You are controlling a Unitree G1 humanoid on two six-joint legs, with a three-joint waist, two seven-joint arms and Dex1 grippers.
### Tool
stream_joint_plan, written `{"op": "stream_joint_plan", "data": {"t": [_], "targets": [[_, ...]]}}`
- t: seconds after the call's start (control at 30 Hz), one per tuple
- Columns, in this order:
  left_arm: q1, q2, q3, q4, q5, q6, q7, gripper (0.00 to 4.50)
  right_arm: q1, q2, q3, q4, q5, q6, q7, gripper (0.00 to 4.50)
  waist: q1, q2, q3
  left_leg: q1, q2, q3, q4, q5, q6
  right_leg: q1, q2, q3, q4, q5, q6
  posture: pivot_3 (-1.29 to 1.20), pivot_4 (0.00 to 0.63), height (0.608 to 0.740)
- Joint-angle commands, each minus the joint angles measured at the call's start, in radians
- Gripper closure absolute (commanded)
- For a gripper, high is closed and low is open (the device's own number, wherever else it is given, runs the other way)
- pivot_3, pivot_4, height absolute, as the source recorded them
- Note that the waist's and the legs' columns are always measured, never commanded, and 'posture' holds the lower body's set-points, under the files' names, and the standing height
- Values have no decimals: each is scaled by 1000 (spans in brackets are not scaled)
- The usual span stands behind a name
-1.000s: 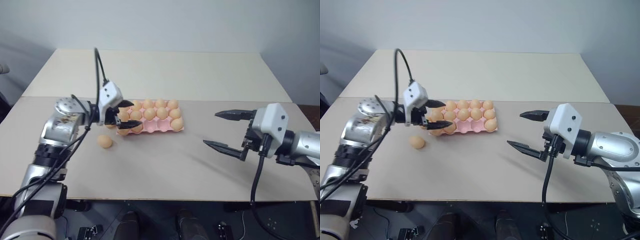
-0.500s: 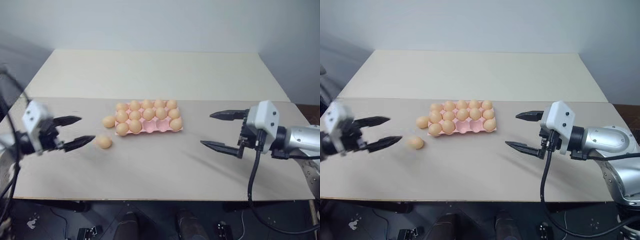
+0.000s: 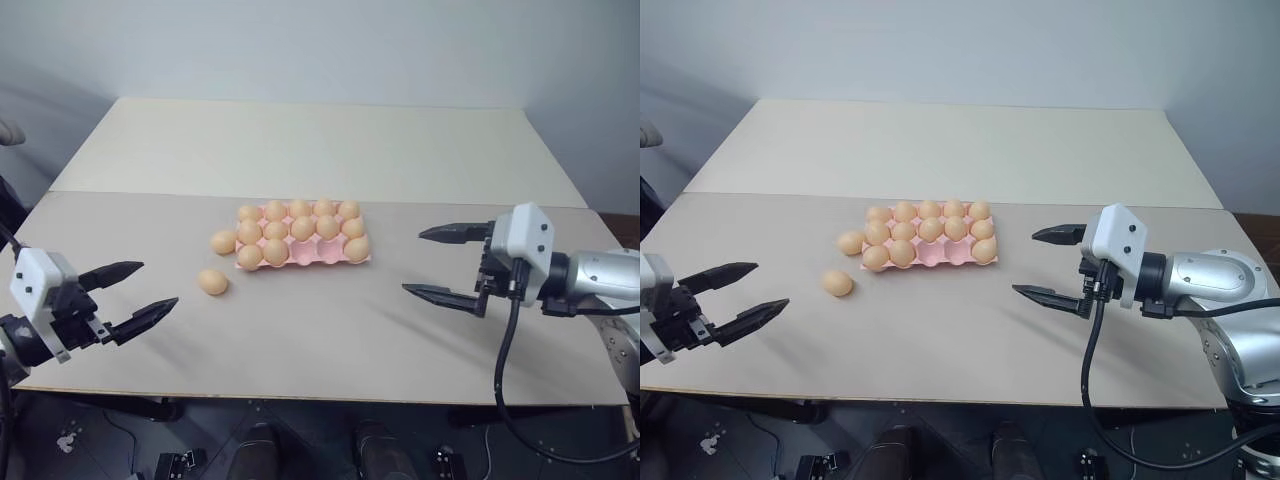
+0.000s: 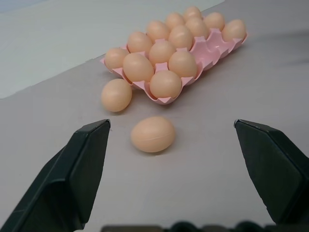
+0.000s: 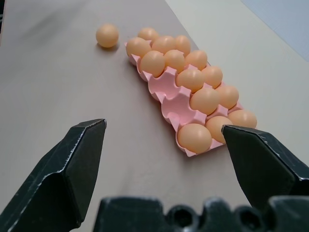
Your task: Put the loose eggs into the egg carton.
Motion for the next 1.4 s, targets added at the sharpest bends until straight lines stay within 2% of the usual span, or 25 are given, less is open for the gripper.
{"op": "stream_joint_plan", "data": {"t": [0.03, 0.2, 0.3, 0.67, 0.8, 0.9, 1.03, 1.13, 1.3, 1.4], "targets": [[-32, 32, -36, 8, 11, -36, 10, 44, -4, -9, -31, -26, 3, -19, 0, 0, 0, 0, 0, 0, 0, 0, 0, 0, 0, 0, 0, 0, 0, 0, 0, 0, 150, 740], [-172, 27, -251, 106, 131, -94, 78, 44, -8, -6, -30, -37, 6, -12, -10, 0, 5, 0, 0, 0, 0, 0, 0, 0, 0, 0, 0, 0, 0, 0, 0, 0, 150, 740], [-273, 18, -368, 188, 181, -69, 120, 44, -9, -9, -37, -43, 9, -9, -16, 0, 3, 0, 0, 0, -1, 0, 0, 0, 0, 0, 0, 0, 0, 0, 0, 0, 150, 740], [-465, -14, -601, 418, 328, -114, 147, 44, 20, -13, -64, -78, 24, 9, -40, 0, -1, 0, 0, 0, -1, 0, 0, 0, 0, -1, 0, 0, 1, 0, 0, 0, 150, 740], [-508, -19, -634, 480, 351, -123, 141, 44, 28, -12, -69, -88, 28, 13, -53, 0, 0, 0, 0, -1, -1, 0, 0, 0, 0, -1, 0, 0, 0, 0, 0, 0, 150, 740], [-508, -22, -639, 500, 356, -138, 130, 642, 40, -13, -78, -92, 30, 15, -59, 0, -2, 0, 0, -1, -1, 0, 0, 0, 0, -1, 0, 0, 1, 0, 0, 0, 150, 740], [-501, -14, -637, 501, 352, -140, 108, 1867, 43, -14, -80, -93, 30, 15, -61, 0, -2, 0, 0, -1, -1, 0, 0, 0, 0, -1, 0, 0, 1, 0, 0, 0, 150, 740], [-498, -6, -598, 476, 325, -133, 100, 1867, 42, -15, -82, -91, 31, 16, -61, 0, -1, 0, 0, -1, -1, 0, 0, 0, 0, -1, 0, 0, 1, 0, 0, 0, 150, 740], [-474, 71, -526, 396, 267, -127, 27, 1867, 49, -15, -87, -95, 30, 16, -63, 0, -3, 0, 0, -1, 0, 0, 0, 0, 0, -2, 0, 0, 1, 0, 0, 0, 150, 740], [-539, 97, -506, 357, 217, -90, 2, 1867, 53, -13, -87, -95, 26, 12, -64, 0, 1, 0, 0, -1, -1, 0, 0, 0, 0, -1, 0, 0, 1, 0, 0, 0, 150, 740]]}}
